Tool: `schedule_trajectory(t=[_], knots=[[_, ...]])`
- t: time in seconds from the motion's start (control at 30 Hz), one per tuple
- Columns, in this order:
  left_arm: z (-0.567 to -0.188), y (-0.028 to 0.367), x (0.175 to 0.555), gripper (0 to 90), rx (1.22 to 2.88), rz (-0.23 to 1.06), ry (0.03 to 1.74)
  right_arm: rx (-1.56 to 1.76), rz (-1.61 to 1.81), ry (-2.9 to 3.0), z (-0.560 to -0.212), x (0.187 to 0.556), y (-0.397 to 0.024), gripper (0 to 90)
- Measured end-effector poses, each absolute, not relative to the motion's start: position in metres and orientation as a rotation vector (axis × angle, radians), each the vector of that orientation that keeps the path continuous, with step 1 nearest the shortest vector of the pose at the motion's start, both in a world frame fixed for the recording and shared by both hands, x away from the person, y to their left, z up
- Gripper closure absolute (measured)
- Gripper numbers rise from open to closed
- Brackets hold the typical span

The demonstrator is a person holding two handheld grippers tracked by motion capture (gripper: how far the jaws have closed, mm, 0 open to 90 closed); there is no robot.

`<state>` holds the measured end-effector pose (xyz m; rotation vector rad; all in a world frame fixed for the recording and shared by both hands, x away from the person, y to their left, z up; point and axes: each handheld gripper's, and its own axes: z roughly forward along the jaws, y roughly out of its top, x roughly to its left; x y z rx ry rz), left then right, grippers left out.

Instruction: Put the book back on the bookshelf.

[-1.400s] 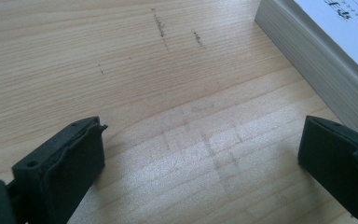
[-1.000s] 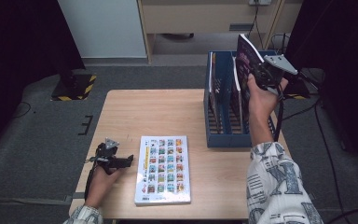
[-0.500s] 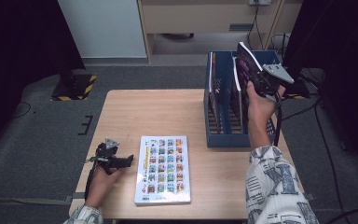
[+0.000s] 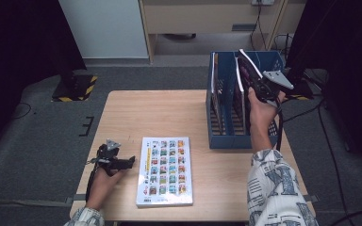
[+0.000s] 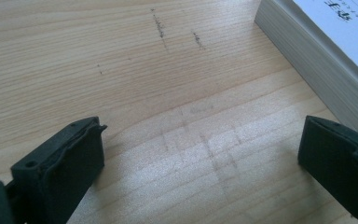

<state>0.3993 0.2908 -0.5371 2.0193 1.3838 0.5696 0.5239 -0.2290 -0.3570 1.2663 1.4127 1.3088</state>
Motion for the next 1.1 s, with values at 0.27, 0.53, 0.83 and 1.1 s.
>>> schedule_trajectory(t=[0.27, 0.53, 0.83, 1.1], knots=[[-0.537, 0.291, 0.400, 0.0, 2.020, 0.568, 1.383, 1.285, 1.291, 1.449, -0.378, 0.523, -0.233, 82.3], [-0.537, 0.290, 0.400, 0.0, 2.019, 0.569, 1.384, 1.277, 1.306, 1.475, -0.383, 0.518, -0.235, 80.3], [-0.537, 0.290, 0.400, 0.0, 2.019, 0.569, 1.384, 1.253, 1.295, 1.534, -0.379, 0.517, -0.231, 77.7], [-0.537, 0.290, 0.400, 0.0, 2.019, 0.569, 1.385, 1.247, 1.243, 1.520, -0.376, 0.516, -0.236, 83.2]])
